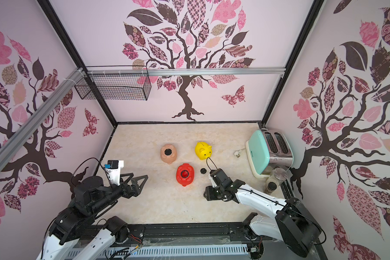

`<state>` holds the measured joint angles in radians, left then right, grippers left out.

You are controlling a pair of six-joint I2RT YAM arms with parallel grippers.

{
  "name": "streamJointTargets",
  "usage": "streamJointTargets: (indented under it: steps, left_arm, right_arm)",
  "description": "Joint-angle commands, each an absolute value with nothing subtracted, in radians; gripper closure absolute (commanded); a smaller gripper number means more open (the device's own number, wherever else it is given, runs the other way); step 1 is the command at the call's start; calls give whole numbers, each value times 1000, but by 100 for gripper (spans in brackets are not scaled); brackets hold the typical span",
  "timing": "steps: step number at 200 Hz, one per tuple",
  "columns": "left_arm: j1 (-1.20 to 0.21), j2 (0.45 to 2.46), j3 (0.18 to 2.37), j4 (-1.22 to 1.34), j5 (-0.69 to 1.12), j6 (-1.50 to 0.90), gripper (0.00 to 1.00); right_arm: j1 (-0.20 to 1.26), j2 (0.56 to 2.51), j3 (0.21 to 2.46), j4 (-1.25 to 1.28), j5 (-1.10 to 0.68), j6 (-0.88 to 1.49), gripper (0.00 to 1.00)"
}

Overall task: Close piggy banks
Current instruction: Move the knob to the center of the board, then pick up the knob at the center of the board.

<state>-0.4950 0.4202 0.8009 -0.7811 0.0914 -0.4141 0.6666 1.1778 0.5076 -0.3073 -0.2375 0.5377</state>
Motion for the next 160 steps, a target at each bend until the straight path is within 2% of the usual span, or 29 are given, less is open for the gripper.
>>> streamJointTargets:
  steps: [1, 40, 81, 160]
  left_arm:
    - [-492, 417, 792, -767, 101, -403, 3]
    - [-492, 416, 792, -768, 103, -402, 3]
    - [-494, 411, 792, -766, 103, -403, 3]
    - [-502, 405, 792, -767, 97, -402, 3]
  right_arm:
    - [670, 1172, 557, -383, -194, 518, 55]
    - [671, 1194, 572, -421, -137, 516, 57]
    - [672, 1223, 568, -410, -157, 513, 69]
    - [681, 1263, 546, -387, -175, 517, 76]
